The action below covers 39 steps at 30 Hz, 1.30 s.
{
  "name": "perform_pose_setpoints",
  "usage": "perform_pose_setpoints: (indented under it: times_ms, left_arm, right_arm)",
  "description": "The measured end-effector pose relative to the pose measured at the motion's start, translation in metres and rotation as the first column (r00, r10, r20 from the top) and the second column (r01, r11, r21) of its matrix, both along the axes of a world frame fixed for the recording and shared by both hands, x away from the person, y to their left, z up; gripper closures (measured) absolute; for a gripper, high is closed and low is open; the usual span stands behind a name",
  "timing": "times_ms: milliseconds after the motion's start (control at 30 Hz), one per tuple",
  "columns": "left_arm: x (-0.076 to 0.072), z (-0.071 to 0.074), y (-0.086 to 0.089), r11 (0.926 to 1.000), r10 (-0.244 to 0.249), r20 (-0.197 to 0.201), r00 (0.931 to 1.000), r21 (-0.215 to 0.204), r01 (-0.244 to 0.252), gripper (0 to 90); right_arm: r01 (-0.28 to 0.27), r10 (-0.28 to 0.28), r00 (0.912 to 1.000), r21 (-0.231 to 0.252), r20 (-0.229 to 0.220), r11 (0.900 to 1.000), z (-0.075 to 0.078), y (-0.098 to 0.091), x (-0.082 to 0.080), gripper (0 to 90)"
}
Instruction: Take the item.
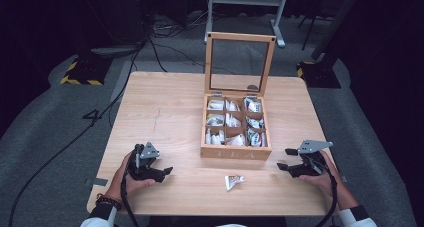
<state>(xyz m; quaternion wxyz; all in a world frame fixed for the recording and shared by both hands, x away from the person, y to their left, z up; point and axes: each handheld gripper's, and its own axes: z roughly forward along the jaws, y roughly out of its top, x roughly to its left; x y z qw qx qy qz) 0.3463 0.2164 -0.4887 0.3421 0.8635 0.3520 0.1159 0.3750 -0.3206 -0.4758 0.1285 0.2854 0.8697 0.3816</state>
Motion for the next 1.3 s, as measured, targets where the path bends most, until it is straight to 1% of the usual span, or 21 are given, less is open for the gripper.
perform_pose_setpoints:
  times_ms: [100, 167, 233, 267, 333, 467, 533, 567, 600, 733, 767, 800, 833, 900, 933, 967, 1033, 1100, 1200, 1233, 1300]
  left_arm:
    - [0.007, 0.002, -0.001, 1.0, -0.006, 0.001, 1.0, -0.004, 0.006, 20.4]
    - [0.013, 0.004, -0.001, 0.9999, -0.004, -0.002, 1.0, -0.013, 0.004, 20.4]
    - [0.018, 0.007, -0.001, 0.9999, -0.01, 0.0, 1.0, -0.013, 0.01, 20.6]
    - [0.021, 0.009, -0.001, 0.9999, -0.004, 0.01, 0.9999, -0.012, 0.004, 21.0]
    - [0.028, 0.013, -0.001, 0.9997, 0.004, 0.007, 1.0, -0.025, -0.004, 21.1]
    - [0.039, 0.023, -0.001, 0.9983, 0.017, 0.037, 0.9992, -0.056, -0.015, 21.1]
    - [0.045, 0.028, -0.003, 0.9975, 0.026, 0.051, 0.9983, -0.066, -0.022, 21.0]
    - [0.049, 0.03, -0.004, 0.9971, 0.033, 0.054, 0.998, -0.071, -0.029, 21.0]
    - [0.054, 0.033, -0.006, 0.9971, 0.042, 0.069, 0.9967, -0.066, -0.038, 20.9]
    - [0.073, 0.042, -0.013, 0.9953, 0.047, 0.069, 0.9965, -0.088, -0.041, 20.6]
    - [0.078, 0.044, -0.015, 0.9947, 0.051, 0.08, 0.9954, -0.093, -0.044, 20.4]
    - [0.083, 0.046, -0.018, 0.9933, 0.054, 0.076, 0.9957, -0.106, -0.046, 20.4]
    - [0.088, 0.048, -0.021, 0.9933, 0.051, 0.073, 0.996, -0.107, -0.043, 20.3]
    - [0.099, 0.052, -0.027, 0.9946, 0.05, 0.088, 0.9949, -0.095, -0.041, 19.9]
    - [0.104, 0.054, -0.03, 0.9949, 0.053, 0.101, 0.9935, -0.091, -0.043, 19.7]
    - [0.108, 0.057, -0.031, 0.9945, 0.052, 0.1, 0.9936, -0.096, -0.043, 19.7]
    - [0.12, 0.063, -0.036, 0.9912, 0.054, 0.102, 0.9933, -0.126, -0.041, 20.0]
    - [0.131, 0.069, -0.042, 0.9914, 0.058, 0.122, 0.9909, -0.124, -0.043, 22.7]
    - [0.147, 0.076, -0.052, 0.9864, 0.064, 0.115, 0.9913, -0.158, -0.046, 22.8]
    - [0.153, 0.077, -0.056, 0.9867, 0.067, 0.109, 0.9918, -0.155, -0.049, 22.7]
    - [0.166, 0.081, -0.067, 0.9883, 0.066, 0.11, 0.9918, -0.144, -0.05, 22.2]
  right_arm:
    - [0.022, -0.022, 0.9996, 0.012, 0.02, 0.9997, 0.005, -0.003, 0.004, 31.1]
    - [0.05, -0.051, 0.9985, 0.028, 0.022, 0.9984, 0.008, -0.006, 0.007, 31.4]
    - [0.071, -0.073, 0.9967, 0.037, 0.036, 0.9968, 0.01, -0.009, 0.011, 32.4]
    - [0.081, -0.083, 0.9959, 0.038, 0.037, 0.996, 0.011, -0.01, 0.013, 32.4]
    - [0.101, -0.103, 0.9938, 0.047, 0.042, 0.9938, 0.015, -0.012, 0.019, 32.4]
    - [0.137, -0.141, 0.9883, 0.069, 0.058, 0.9882, 0.023, -0.017, 0.03, 32.5]
    - [0.153, -0.158, 0.9858, 0.084, 0.057, 0.9847, 0.027, -0.02, 0.037, 32.4]
    - [0.162, -0.168, 0.984, 0.088, 0.059, 0.9828, 0.029, -0.021, 0.04, 32.1]
    - [0.172, -0.178, 0.982, 0.093, 0.063, 0.9807, 0.032, -0.023, 0.044, 31.9]
    - [0.191, -0.2, 0.9768, 0.113, 0.077, 0.9751, 0.047, -0.026, 0.061, 31.4]
    - [0.19, -0.2, 0.9765, 0.114, 0.081, 0.9752, 0.052, -0.026, 0.065, 31.4]
    - [0.19, -0.201, 0.975, 0.116, 0.095, 0.9749, 0.058, -0.025, 0.069, 31.4]
    - [0.191, -0.204, 0.9737, 0.122, 0.102, 0.9739, 0.063, -0.024, 0.074, 31.4]
    - [0.193, -0.207, 0.9731, 0.133, 0.101, 0.9721, 0.072, -0.02, 0.084, 31.4]
    - [0.197, -0.211, 0.971, 0.124, 0.113, 0.9727, 0.075, -0.017, 0.089, 31.4]
    - [0.196, -0.21, 0.9707, 0.118, 0.117, 0.9734, 0.078, -0.014, 0.095, 31.3]
    - [0.195, -0.208, 0.9716, 0.116, 0.112, 0.9738, 0.082, -0.008, 0.104, 31.0]
    - [0.2, -0.213, 0.9703, 0.116, 0.114, 0.973, 0.086, 0.0, 0.114, 31.0]
    - [0.191, -0.207, 0.9719, 0.136, 0.112, 0.9721, 0.091, 0.01, 0.129, 31.6]
    - [0.193, -0.209, 0.9725, 0.142, 0.104, 0.9708, 0.092, 0.014, 0.133, 31.6]
    - [0.199, -0.212, 0.9718, 0.124, 0.103, 0.9722, 0.093, 0.023, 0.144, 31.6]
